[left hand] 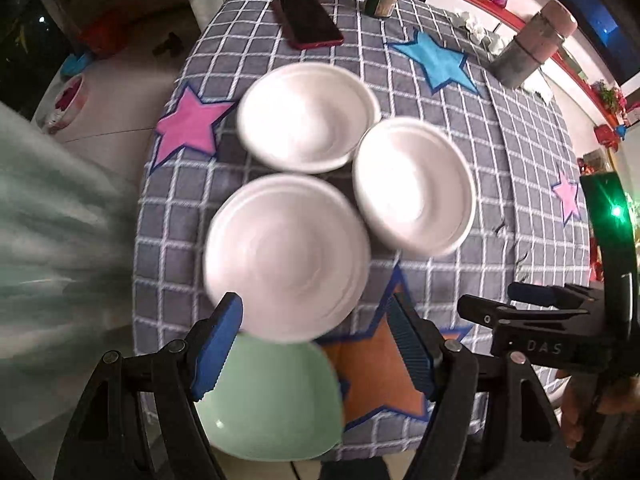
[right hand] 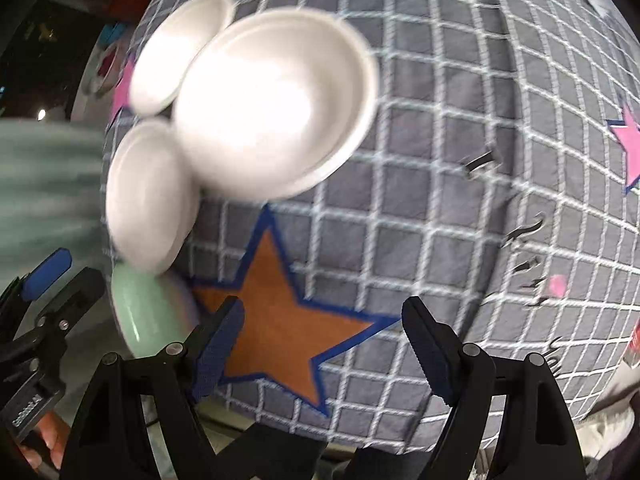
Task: Organize plates and bowls
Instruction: 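Grasp the rim of a white bowl with the right tool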
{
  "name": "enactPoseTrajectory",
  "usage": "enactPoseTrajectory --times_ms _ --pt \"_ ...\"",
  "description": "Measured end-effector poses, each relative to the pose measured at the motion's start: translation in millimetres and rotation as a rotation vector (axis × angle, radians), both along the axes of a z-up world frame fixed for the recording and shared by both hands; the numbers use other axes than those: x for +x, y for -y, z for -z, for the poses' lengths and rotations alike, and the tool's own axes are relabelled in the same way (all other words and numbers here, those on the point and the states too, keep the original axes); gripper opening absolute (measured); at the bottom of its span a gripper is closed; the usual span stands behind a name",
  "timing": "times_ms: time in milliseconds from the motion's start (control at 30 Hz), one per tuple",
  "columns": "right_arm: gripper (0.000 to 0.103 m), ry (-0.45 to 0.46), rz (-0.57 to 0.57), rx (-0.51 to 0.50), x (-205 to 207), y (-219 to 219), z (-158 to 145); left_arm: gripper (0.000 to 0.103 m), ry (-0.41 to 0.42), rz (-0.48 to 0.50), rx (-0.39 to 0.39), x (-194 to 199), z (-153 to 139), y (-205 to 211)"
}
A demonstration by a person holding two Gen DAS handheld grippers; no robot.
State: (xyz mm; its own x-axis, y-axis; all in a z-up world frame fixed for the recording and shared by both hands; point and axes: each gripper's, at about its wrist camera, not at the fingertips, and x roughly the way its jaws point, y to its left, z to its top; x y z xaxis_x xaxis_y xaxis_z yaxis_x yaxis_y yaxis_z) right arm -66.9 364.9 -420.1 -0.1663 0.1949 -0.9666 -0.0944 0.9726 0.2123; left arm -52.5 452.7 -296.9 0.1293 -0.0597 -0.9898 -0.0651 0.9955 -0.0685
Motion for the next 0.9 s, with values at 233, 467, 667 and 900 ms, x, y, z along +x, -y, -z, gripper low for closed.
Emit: enactPoseTrajectory --times_ms 233,467,667,900 --pt "0.082 0.037 0.027 -0.031 46.8 19.2 2.5 0.078 0.007 -0.021 0.050 40.6 12.4 12.9" --pt "0.082 0.062 0.009 -0.046 96.1 10.9 18.6 0.078 0.018 -0.018 0.134 70.5 28.9 25.3" --pt "0.081 0.045 -0.014 -0.050 122.1 -1.0 41.7 0.078 0.001 -0.009 0.182 86.3 44.4 30.6" --pt "0.029 0.036 -0.040 -0.046 128.1 0.0 49.1 0.078 0.001 0.054 0.216 96.3 51.3 51.1"
